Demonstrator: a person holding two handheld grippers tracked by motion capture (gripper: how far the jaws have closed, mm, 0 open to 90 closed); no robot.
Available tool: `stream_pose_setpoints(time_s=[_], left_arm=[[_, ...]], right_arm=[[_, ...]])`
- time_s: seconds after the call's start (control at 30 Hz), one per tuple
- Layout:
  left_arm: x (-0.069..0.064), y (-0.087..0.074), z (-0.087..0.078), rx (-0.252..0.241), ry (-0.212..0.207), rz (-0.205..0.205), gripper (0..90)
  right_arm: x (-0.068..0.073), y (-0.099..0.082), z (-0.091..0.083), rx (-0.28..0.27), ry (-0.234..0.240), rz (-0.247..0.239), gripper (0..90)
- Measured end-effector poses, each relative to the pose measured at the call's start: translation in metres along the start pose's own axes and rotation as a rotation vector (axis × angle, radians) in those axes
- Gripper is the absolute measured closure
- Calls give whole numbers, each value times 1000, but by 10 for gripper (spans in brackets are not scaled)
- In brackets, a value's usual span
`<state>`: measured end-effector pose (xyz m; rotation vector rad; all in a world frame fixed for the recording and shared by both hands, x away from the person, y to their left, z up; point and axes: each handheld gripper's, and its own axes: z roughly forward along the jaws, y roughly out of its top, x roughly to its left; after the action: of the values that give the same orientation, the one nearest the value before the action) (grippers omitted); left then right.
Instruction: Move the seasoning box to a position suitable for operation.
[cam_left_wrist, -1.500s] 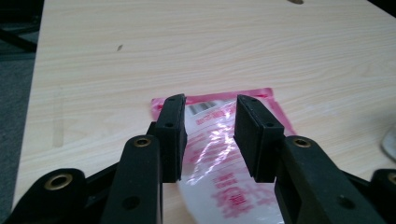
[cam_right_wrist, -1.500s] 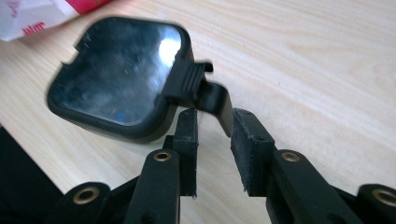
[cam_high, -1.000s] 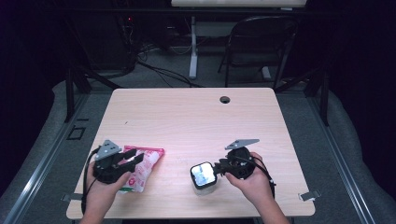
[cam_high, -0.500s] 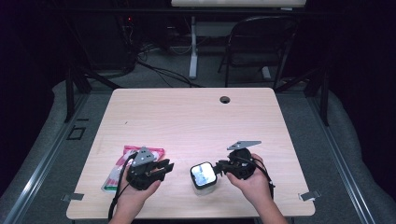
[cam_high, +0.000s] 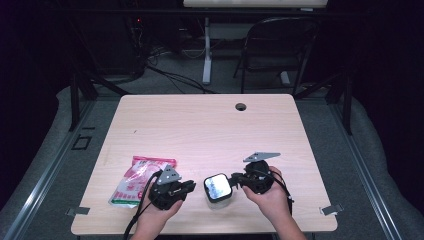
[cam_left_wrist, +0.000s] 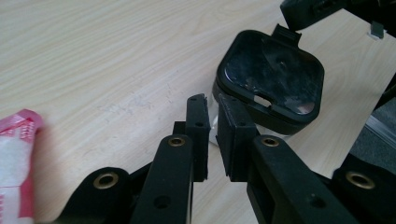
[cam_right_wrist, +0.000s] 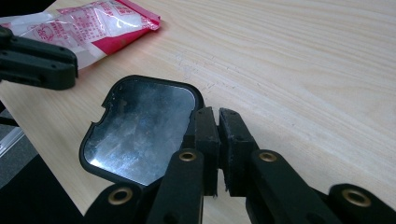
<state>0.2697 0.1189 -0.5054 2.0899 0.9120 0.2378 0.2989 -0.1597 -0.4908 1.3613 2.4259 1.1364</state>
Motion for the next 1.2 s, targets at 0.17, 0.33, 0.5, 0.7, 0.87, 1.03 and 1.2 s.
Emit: stream_pose_setpoints(time_s=[0.17, 0.33, 0.5, 0.7, 0.87, 1.03, 1.2], left_arm=[[-5, -3, 10, 24, -19, 8, 834], [-10, -3, 16, 32, -20, 36, 846], [-10, -3, 21, 48, -31, 37, 851], [-11, -3, 26, 56, -33, 42, 870], [-11, -2, 26, 59, -42, 38, 893], [-10, -2, 25, 59, -41, 43, 892], [-11, 0, 25, 49, -53, 32, 885]], right_arm=[[-1, -1, 0, -4, 6, 2, 871], [-1, -2, 0, -12, 16, 16, 871], [-2, -2, -1, -8, 17, 13, 871], [-2, -2, -1, -10, 16, 14, 871], [-3, -3, -1, -12, 21, 10, 871], [-3, -3, -1, -14, 30, 30, 871], [-5, -4, -1, -15, 33, 28, 871]])
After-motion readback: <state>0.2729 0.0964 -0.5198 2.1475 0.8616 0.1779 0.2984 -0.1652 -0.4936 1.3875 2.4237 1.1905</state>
